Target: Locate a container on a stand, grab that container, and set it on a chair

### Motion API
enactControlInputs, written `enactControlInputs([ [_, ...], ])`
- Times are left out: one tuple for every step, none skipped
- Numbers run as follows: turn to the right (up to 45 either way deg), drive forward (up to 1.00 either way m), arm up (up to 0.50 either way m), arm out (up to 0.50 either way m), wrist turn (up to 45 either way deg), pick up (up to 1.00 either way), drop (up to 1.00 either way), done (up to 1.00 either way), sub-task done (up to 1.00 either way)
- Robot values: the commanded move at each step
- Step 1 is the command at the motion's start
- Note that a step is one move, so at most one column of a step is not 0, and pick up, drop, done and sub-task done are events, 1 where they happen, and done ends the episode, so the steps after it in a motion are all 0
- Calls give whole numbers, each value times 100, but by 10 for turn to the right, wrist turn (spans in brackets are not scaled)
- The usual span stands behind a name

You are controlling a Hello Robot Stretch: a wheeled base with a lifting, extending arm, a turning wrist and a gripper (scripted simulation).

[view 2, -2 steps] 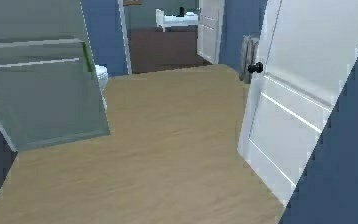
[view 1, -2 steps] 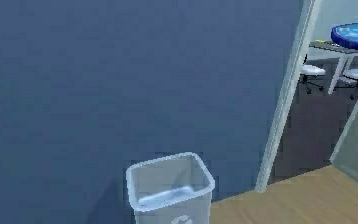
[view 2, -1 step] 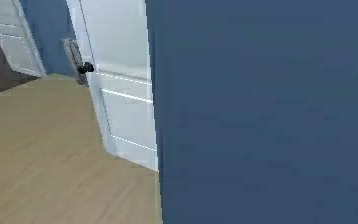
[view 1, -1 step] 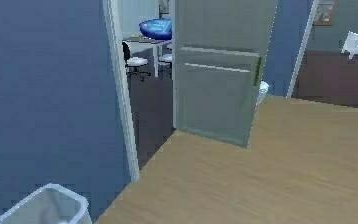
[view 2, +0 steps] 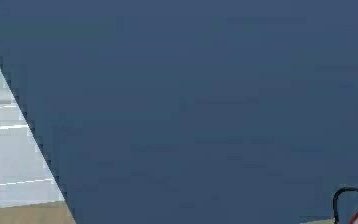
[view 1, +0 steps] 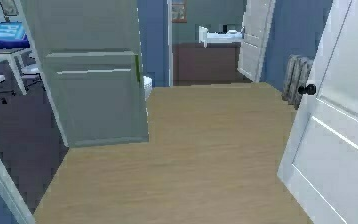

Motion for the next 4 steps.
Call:
enactControlInputs([
  [0,100,0,0,0,0,0,0,0],
  [0,50,0,0,0,0,0,0,0],
  [450,0,0,0,0,0,0,0,0],
  [0,55,0,0,0,0,0,0,0],
])
